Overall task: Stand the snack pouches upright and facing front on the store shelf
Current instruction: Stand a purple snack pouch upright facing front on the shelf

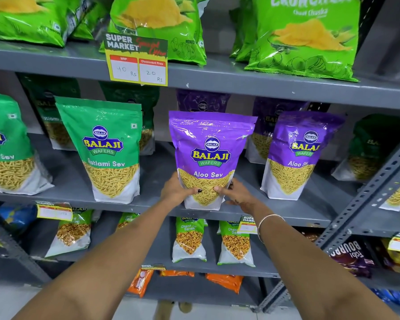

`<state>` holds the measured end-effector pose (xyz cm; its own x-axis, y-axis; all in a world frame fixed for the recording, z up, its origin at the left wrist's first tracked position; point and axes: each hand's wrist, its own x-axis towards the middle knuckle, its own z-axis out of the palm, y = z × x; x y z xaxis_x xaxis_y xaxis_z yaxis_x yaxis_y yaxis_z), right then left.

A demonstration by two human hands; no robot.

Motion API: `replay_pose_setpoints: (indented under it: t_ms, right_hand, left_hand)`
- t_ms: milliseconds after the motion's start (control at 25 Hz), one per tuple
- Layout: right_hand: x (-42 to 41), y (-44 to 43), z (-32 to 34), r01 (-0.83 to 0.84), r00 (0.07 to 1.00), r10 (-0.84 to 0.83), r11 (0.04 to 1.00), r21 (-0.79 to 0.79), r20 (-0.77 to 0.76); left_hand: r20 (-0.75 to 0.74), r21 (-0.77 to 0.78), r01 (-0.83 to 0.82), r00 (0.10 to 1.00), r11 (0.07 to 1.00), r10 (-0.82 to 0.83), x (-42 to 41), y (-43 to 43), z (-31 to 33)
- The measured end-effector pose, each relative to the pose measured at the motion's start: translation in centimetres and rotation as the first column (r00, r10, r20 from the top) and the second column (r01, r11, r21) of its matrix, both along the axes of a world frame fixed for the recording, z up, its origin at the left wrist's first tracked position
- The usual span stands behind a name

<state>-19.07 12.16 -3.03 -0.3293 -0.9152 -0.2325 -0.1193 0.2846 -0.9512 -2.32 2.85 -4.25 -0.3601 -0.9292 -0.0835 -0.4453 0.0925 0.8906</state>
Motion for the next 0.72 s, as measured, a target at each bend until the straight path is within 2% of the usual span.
replay_pose_setpoints:
  t_ms: [160, 280, 320, 360, 400, 440, 480, 520, 600, 640, 720]
  right_hand:
    - [-0.5, -0.2, -0.3, 0.001, 1.0, -0.001, 1.0, 0.001, -0.022]
    - [-1.4, 0.2, -0.4, 0.078, 0.995, -0.077, 0.997, 0.016, -0.066]
    - [-1.6, 0.7, -0.1, 0.112, 0.99, -0.111, 0.994, 0.012, -0.091]
    - [-2.1, 1.1, 0.0, 0.157, 0.982, -0.156, 0.988, 0.002, -0.111]
    - [-2.8, 1.8, 0.1, 0.216, 0.965, -0.216, 0.976, -0.016, -0.15]
    - [-3.6, 2.6, 0.3, 0.285, 0.94, -0.286, 0.958, -0.032, -0.187]
    - [-4.7, 3.5, 0.4, 0.351, 0.906, -0.354, 0.935, -0.057, -0.233]
    - [-6.1, 4.5, 0.5, 0.425, 0.861, -0.43, 0.902, -0.08, -0.27]
    - [-8.7, 6.7, 0.9, 0.537, 0.774, -0.546, 0.834, -0.126, -0.319]
    - [-10.1, 7.7, 1.2, 0.558, 0.749, -0.573, 0.816, -0.151, -0.331]
    - [-13.1, 9.2, 1.9, 0.57, 0.747, -0.593, 0.804, -0.171, -0.301]
  left_hand:
    - [-0.02, 0.023, 0.009, 1.0, 1.0, -0.008, 0.1, 0.0, -0.1]
    - [0.011, 0.066, 0.054, 0.998, 0.996, -0.055, 0.5, 0.1, 0.3]
    - [0.046, 0.027, 0.045, 0.998, 0.999, -0.047, 0.7, 0.4, 0.4]
    - [0.081, -0.09, 0.003, 0.997, 0.996, 0.004, 1.0, 0.9, 0.4]
    - [0.083, -0.285, -0.048, 0.994, 0.957, 0.075, 1.3, 1.7, 0.2]
    - [0.056, -0.509, -0.078, 0.991, 0.858, 0.123, 1.4, 2.6, -0.2]
    - [0.033, -0.696, -0.072, 0.991, 0.714, 0.132, 1.4, 3.7, -0.7]
    - [0.029, -0.812, -0.029, 0.995, 0.582, 0.091, 0.9, 4.7, -0.9]
    - [0.122, -0.89, 0.134, 0.991, 0.437, -0.054, -1.4, 6.2, -1.2]
    - [0.186, -0.882, 0.217, 0.976, 0.419, -0.115, -3.0, 6.9, -0.9]
    - [0.288, -0.832, 0.34, 0.94, 0.439, -0.182, -7.0, 7.8, 0.6]
